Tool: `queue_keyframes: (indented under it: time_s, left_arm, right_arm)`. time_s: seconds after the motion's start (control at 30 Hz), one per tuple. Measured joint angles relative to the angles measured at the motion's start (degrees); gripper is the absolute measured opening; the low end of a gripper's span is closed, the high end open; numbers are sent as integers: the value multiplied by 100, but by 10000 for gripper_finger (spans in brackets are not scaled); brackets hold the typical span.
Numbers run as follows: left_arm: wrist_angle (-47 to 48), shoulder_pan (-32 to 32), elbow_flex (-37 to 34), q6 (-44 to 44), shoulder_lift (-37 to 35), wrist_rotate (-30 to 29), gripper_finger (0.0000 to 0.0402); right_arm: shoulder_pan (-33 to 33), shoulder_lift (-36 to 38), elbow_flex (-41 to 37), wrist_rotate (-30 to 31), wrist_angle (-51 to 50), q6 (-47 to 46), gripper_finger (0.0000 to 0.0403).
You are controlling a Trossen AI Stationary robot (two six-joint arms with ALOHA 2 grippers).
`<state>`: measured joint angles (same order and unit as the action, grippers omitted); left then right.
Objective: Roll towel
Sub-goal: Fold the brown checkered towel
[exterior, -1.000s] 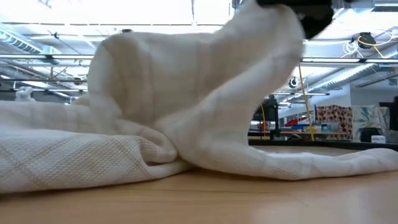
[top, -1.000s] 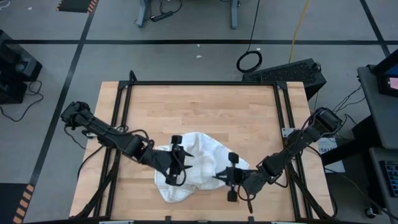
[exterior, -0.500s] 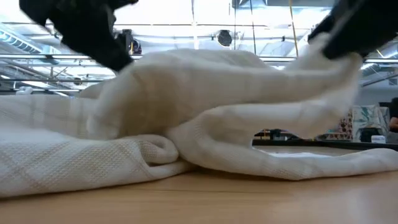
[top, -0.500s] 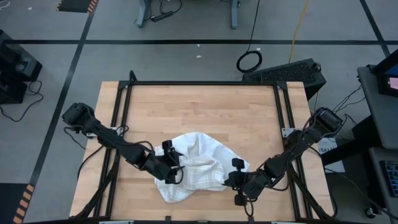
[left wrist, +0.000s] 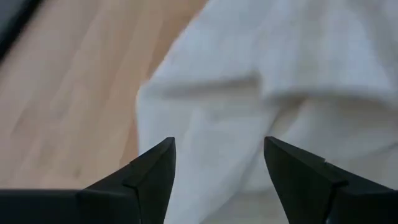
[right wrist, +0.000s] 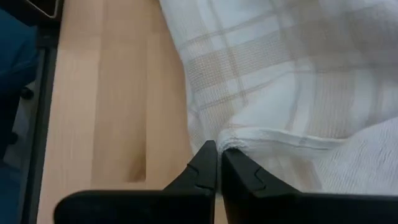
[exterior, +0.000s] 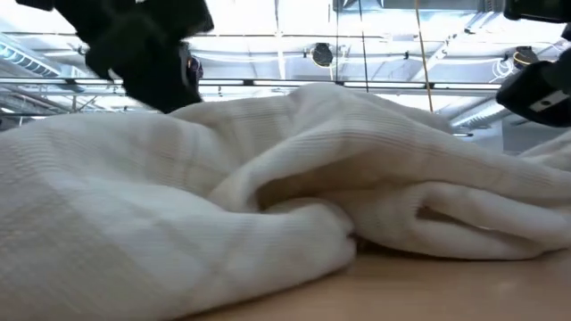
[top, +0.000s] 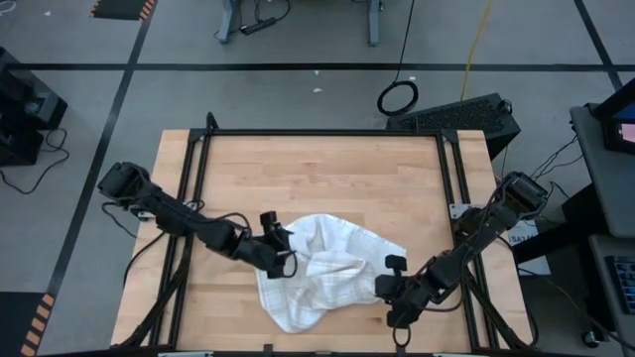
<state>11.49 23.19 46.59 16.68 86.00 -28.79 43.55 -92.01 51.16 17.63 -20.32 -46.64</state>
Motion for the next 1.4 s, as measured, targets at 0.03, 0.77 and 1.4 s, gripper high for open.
queue_keyframes:
  time_s: [0.03, 0.77, 1.4]
  left_arm:
    - [266, -63, 0, 119, 0, 72, 244]
    - [131, 47, -572, 910, 138, -130, 161]
    - [459, -412, -385, -985, 87, -1165, 15]
  right_arm:
    - [14, 0, 0, 2, -56, -66, 4]
    - [0, 0, 0, 1102, -992, 81, 4]
    - [-2, 0, -2, 1115, -890, -70, 4]
